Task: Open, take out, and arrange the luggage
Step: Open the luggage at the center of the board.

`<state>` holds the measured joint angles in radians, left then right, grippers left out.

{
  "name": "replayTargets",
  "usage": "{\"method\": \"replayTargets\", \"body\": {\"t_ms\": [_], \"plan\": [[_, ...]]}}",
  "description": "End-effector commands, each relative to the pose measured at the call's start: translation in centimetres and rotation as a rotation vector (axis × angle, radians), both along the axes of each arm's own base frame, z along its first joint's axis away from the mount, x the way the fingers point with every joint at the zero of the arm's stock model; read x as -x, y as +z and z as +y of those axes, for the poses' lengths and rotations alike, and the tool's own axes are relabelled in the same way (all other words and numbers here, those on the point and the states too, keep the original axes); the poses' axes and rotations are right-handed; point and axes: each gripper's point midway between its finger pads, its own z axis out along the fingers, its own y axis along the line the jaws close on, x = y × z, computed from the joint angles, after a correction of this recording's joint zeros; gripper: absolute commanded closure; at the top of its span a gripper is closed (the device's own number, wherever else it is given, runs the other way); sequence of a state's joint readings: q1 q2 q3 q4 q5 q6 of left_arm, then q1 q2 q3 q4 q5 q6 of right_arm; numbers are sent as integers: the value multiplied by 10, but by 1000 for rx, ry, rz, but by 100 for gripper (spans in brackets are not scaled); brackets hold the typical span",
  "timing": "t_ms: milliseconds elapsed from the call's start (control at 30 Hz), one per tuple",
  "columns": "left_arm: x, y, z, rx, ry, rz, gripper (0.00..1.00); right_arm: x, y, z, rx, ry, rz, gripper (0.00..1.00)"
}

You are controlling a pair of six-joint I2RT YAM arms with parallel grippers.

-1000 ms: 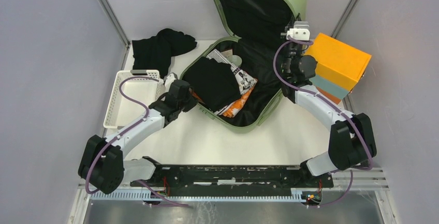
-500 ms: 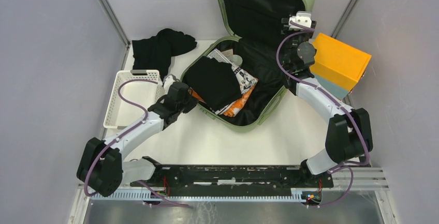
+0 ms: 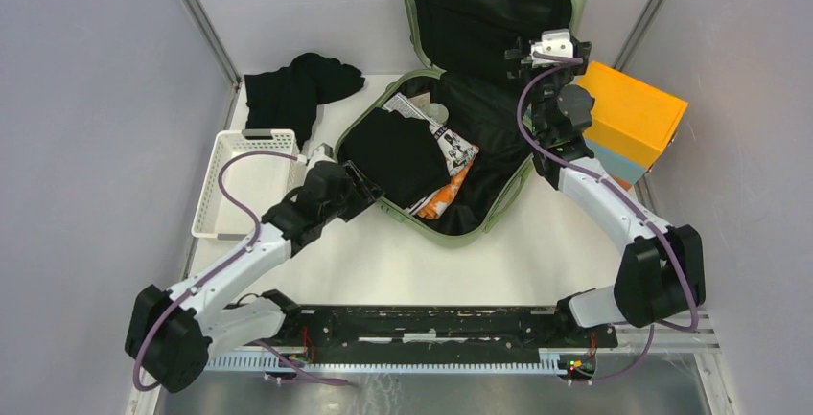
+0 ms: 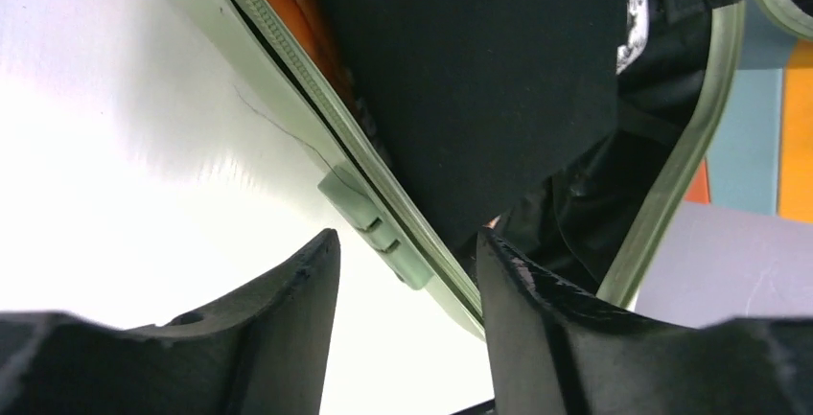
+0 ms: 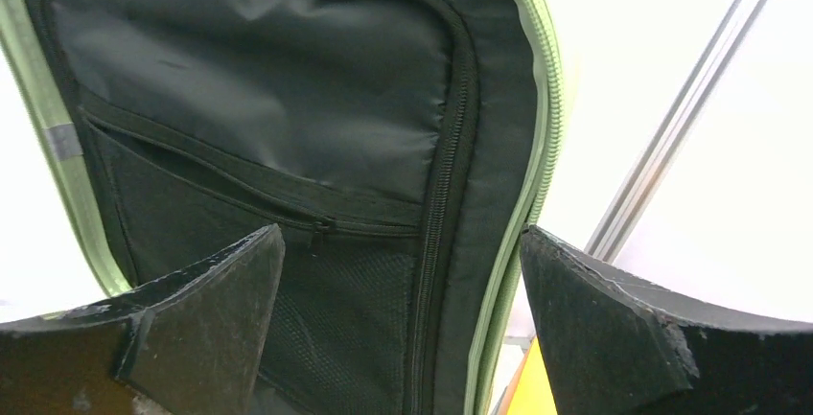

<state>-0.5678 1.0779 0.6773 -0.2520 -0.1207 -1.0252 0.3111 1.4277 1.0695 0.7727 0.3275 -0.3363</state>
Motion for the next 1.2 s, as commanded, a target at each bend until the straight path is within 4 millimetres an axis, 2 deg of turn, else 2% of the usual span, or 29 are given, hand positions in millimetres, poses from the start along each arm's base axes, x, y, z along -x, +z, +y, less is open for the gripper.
{"method": "replayTargets", "body": {"t_ms": [0,133,233,333,400,533,700,800,867,1000,1167], "plan": [[11,22,2,-1,-49,-42,35,13,15,4,-3,56,-24,2],[18,34,5,-7,-84,-68,28,19,9,3,-11,69,3,2],[24,68,4,11,-125,-137,22,32,2,3,-5,95,28,2],[24,123,8,11,-121,-198,14,51,-11,-3,-18,101,46,2],[24,167,14,1,-108,-227,10,60,-21,-5,-22,107,59,2],[26,231,11,66,-106,-296,0,67,-34,-5,-10,119,105,2],[35,310,3,264,-95,-369,0,86,-53,-1,-61,178,140,2],[42,346,5,350,-73,-402,0,104,-72,5,-107,242,158,2],[45,360,8,382,-61,-417,0,114,-89,7,-122,269,182,2],[46,371,8,391,-66,-438,0,128,-119,9,-106,292,248,2],[46,374,3,384,-95,-444,0,139,-135,9,-73,309,284,2]]}}
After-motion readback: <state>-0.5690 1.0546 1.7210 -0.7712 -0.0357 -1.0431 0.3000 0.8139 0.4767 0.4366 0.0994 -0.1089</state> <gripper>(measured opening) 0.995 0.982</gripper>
